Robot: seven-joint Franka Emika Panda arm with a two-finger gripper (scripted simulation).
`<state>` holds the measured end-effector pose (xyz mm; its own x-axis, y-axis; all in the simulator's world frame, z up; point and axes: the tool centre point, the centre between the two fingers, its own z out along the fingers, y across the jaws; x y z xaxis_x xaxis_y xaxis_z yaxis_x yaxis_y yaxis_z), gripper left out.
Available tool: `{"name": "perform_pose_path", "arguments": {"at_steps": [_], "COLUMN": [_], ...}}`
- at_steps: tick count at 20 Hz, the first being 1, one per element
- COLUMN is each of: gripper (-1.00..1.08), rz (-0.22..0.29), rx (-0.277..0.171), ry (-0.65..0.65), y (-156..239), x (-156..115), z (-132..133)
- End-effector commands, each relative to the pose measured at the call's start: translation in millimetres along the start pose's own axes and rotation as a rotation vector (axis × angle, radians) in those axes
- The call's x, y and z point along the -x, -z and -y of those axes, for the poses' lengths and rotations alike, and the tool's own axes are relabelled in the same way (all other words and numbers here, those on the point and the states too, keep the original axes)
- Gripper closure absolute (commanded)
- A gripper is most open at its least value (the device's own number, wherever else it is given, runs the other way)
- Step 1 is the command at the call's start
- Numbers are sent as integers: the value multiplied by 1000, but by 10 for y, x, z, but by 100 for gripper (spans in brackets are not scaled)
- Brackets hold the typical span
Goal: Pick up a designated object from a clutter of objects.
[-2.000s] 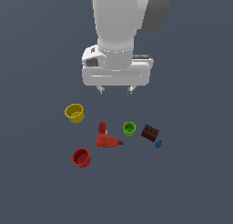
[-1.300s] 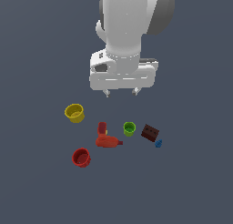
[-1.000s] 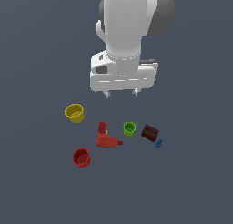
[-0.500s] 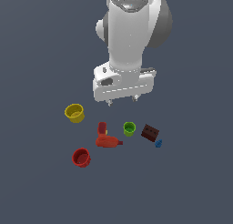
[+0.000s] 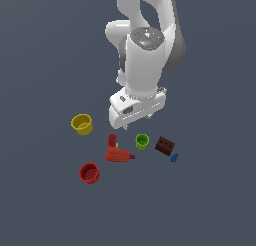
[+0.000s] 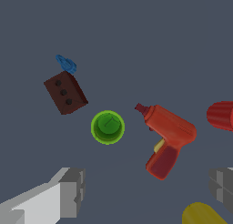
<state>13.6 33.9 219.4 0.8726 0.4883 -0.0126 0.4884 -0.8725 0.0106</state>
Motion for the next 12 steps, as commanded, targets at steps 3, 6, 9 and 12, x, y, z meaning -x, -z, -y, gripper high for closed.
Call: {"name": "perform_pose_path", "arguments": {"at_steps": [3,6,9,12], "gripper": [-92,-92,-92,-92], "rz": [0,-1,-2,-4], "rx": [2,3,3,1], "ry": [136,226,316,406], "y": [-258,-428,-597,-763], "x": [-38,-57,-72,-81], "z": [49,89,133,182]}}
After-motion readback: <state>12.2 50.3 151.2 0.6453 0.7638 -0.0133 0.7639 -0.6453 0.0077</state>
